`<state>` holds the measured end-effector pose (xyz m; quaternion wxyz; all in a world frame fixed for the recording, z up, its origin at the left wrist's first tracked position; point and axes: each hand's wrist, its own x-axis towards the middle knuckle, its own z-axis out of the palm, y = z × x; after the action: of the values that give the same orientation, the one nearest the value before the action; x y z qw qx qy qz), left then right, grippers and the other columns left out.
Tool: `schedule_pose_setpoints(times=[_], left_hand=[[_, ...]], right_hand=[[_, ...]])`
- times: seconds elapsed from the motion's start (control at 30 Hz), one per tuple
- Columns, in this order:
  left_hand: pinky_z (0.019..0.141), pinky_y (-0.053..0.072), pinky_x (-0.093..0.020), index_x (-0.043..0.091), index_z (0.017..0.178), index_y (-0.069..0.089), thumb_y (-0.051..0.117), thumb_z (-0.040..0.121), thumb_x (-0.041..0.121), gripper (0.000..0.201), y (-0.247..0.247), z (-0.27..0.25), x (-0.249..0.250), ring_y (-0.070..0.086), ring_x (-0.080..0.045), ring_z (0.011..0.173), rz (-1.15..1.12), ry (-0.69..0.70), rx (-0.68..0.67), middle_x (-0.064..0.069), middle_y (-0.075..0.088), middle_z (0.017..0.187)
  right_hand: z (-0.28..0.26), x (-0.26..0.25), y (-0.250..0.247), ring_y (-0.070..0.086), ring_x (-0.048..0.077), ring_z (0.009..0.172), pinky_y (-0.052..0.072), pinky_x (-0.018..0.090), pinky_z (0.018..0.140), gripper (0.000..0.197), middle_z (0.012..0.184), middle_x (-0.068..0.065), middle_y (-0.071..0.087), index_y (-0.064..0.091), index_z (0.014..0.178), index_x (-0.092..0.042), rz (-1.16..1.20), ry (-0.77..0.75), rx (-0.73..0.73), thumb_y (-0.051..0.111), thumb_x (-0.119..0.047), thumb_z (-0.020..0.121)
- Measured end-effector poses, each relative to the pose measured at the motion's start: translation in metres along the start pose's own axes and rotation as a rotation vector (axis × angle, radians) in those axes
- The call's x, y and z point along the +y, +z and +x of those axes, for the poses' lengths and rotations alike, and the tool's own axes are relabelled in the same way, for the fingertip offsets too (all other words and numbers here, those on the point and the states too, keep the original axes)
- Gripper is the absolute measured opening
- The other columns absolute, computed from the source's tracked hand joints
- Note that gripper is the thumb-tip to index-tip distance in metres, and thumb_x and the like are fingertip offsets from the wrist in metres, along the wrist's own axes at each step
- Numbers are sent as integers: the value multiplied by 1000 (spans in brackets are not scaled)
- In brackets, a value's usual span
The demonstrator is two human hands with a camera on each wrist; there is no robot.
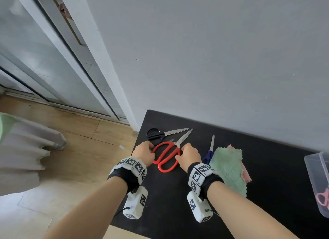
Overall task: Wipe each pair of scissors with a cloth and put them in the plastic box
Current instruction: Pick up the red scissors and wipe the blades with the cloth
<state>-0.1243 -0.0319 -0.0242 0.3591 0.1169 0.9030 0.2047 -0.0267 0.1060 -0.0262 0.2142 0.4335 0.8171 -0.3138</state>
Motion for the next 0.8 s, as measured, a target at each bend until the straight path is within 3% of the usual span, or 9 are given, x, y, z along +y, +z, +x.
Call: schedule_pose_setpoints(times=[0.1, 0.2, 0.33, 0.5, 0.57, 0.67, 0.73, 0.8], left_hand=[[90, 46, -30, 14, 118, 58, 58, 84, 9, 34, 3, 2, 1, 61, -20, 99, -24, -23, -17, -1, 63, 96], [85, 51, -32, 17, 111, 61, 61, 80, 8, 32, 5, -1, 1, 63, -21, 95, -24, -42, -32, 1, 61, 91], [82, 55, -35, 16, 99, 63, 59, 79, 2, 25, 9, -5, 2, 67, -23, 88, -83, -48, -72, -2, 66, 86], [78, 58, -40, 18, 81, 60, 62, 79, -2, 21, 11, -13, 0, 68, -22, 66, -142, 8, -160, -4, 64, 64], [76, 58, -38, 19, 80, 60, 63, 80, -3, 22, 10, -19, 1, 65, -21, 61, -183, 22, -164, -4, 62, 62], [70, 59, -33, 13, 84, 61, 62, 82, -3, 17, 8, -30, 9, 62, -20, 60, -275, 45, -169, -6, 61, 64], [66, 58, -30, 11, 86, 59, 62, 84, -3, 14, 5, -39, 19, 62, -19, 61, -333, 56, -193, -8, 61, 68], [64, 59, -30, 8, 92, 56, 61, 84, -5, 16, 2, -50, 32, 65, -22, 66, -430, 50, -248, -15, 64, 79]], right_hand=[[5, 0, 2, 61, 28, 101, 49, 32, 80, 29, 110, 11, 61, 52, 109, -8, -7, 29, -19, 62, -24, 87], [6, -1, 3, 58, 27, 83, 51, 31, 74, 11, 93, 10, 59, 51, 87, -13, -37, 46, -36, 60, -17, 85], [6, 1, 1, 53, 26, 75, 43, 29, 64, 26, 84, 7, 56, 39, 67, -17, -50, 60, -49, 59, -13, 84], [-1, 11, -8, 59, 22, 69, 40, 25, 53, 20, 76, 4, 60, 51, 70, -14, 47, 45, -88, 67, -22, 81], [-5, 17, -12, 64, 22, 71, 45, 26, 56, 15, 76, 4, 65, 57, 75, -14, 132, 9, -75, 69, -23, 78], [-13, 28, -22, 69, 23, 73, 58, 40, 73, 15, 76, 5, 69, 55, 77, -17, 342, -48, -43, 69, -12, 76], [-21, 36, -32, 70, 25, 69, 59, 45, 73, 17, 70, 6, 67, 57, 81, -16, 476, -101, -37, 65, -2, 79], [-32, 44, -44, 66, 22, 61, 59, 43, 72, 18, 68, 5, 64, 60, 87, -14, 582, -155, -32, 62, 4, 83]])
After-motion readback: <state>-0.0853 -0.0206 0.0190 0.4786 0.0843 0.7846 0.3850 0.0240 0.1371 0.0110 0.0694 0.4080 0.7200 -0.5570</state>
